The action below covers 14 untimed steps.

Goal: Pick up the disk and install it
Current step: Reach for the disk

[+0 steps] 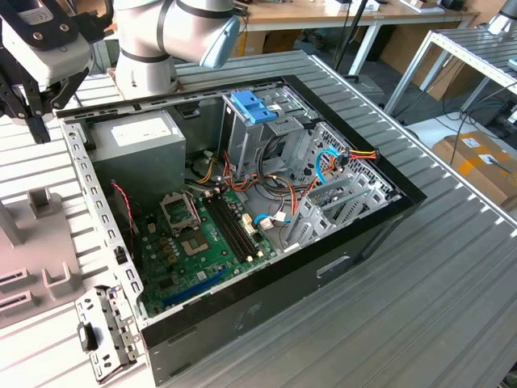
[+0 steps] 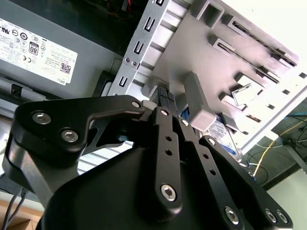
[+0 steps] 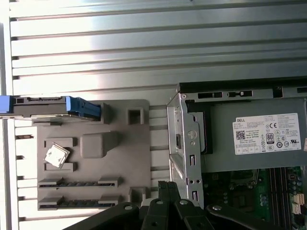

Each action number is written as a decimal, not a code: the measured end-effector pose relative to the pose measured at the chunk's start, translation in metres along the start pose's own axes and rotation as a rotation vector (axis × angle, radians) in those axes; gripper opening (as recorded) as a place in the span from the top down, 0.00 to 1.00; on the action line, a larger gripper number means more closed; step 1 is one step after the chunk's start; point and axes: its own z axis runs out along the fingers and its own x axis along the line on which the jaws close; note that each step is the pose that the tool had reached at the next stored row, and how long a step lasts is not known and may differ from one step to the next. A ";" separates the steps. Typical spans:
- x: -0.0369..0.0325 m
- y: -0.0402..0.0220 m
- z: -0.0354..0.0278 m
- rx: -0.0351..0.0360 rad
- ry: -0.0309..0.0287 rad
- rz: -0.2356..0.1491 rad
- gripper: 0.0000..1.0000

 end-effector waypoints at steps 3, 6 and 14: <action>0.0009 -0.0001 0.0000 0.0000 0.0000 0.000 0.89; 0.0016 -0.0001 0.0000 0.0000 0.0000 0.000 0.89; 0.0039 -0.0003 0.0000 0.0000 0.0000 0.000 0.89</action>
